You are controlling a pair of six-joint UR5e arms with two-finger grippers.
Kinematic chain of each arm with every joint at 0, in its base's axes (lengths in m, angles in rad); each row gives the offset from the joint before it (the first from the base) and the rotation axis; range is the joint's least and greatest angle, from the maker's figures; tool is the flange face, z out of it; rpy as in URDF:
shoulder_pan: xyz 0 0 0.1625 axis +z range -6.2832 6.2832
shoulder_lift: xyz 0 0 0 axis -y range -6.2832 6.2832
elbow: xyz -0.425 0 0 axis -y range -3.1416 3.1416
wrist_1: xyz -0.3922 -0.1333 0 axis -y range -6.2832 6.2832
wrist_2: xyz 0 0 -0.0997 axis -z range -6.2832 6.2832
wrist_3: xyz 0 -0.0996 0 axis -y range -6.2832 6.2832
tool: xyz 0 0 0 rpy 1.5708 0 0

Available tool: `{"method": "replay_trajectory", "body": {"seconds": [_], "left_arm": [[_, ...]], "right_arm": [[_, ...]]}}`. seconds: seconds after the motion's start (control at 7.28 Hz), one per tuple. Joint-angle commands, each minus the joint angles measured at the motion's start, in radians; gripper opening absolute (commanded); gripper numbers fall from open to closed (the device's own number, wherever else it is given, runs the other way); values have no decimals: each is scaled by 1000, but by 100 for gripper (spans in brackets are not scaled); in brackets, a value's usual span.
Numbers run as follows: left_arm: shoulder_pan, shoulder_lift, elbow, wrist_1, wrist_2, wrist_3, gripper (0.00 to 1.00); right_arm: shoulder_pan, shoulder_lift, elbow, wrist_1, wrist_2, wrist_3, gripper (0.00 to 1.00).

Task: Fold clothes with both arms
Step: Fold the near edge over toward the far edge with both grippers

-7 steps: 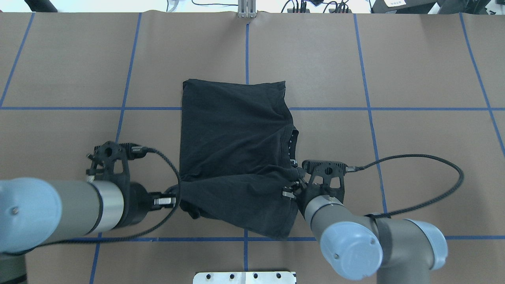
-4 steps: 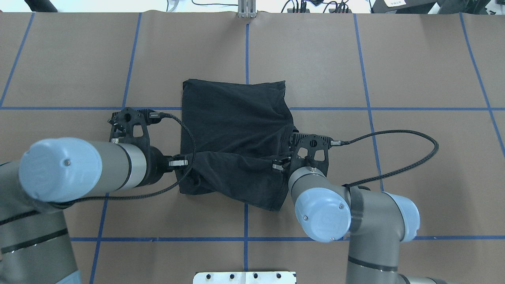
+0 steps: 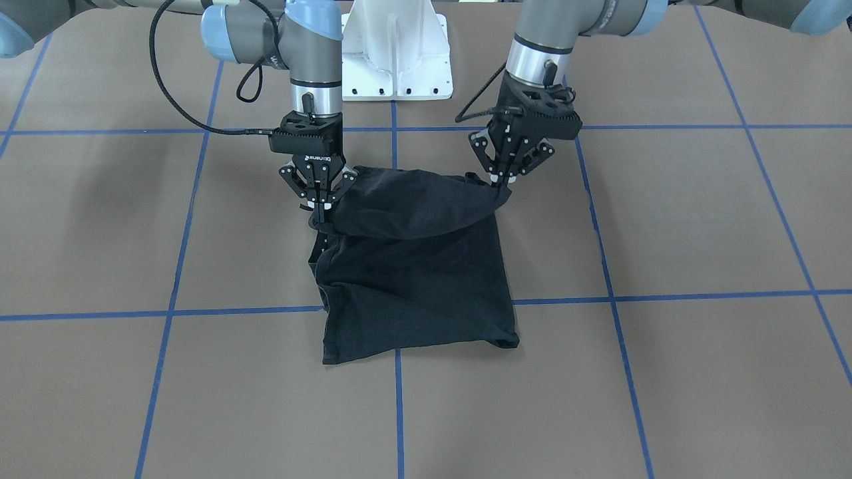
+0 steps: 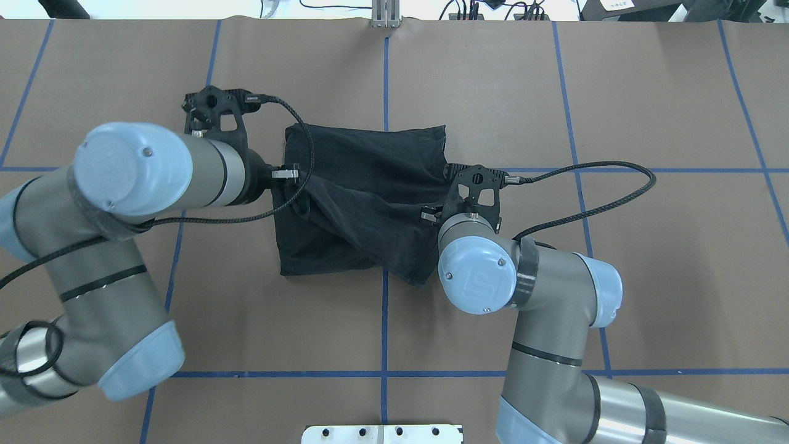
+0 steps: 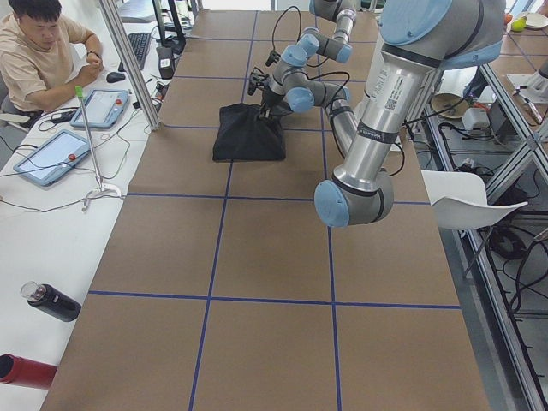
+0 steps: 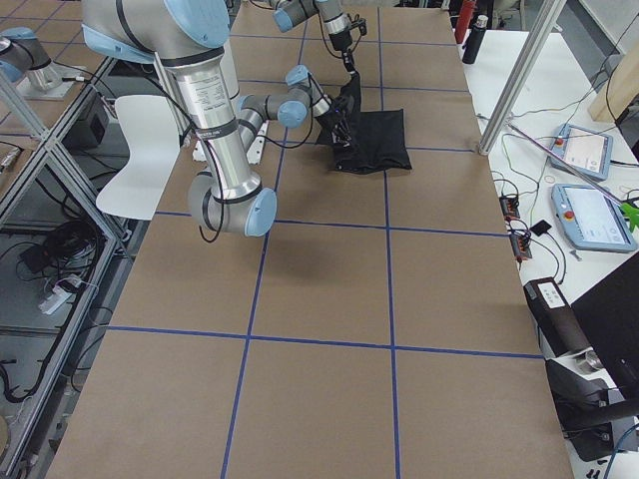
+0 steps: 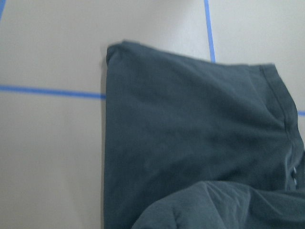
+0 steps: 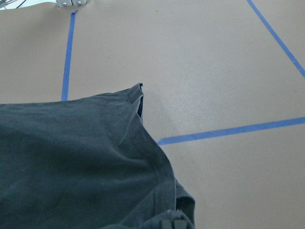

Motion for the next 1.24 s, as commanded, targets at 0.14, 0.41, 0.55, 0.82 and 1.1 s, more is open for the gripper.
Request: {"method": "replay_trajectory", "body": {"seconds": [0.14, 0.41, 0.55, 0.82, 1.1], "left_arm": [[-73, -115, 230, -63, 16, 99, 0], [-75, -141, 412, -231, 48, 107, 0], [-75, -181, 504, -275, 53, 107, 0], [-81, -189, 595, -371, 53, 107, 11], [-115, -184, 567, -372, 37, 217, 100]], "right_arm": [[49, 96, -147, 5, 4, -15, 0], [69, 126, -217, 6, 5, -19, 0], [79, 157, -265, 9, 7, -21, 0], [102, 168, -336, 82, 23, -53, 0], [153, 191, -339, 118, 109, -59, 100]]}}
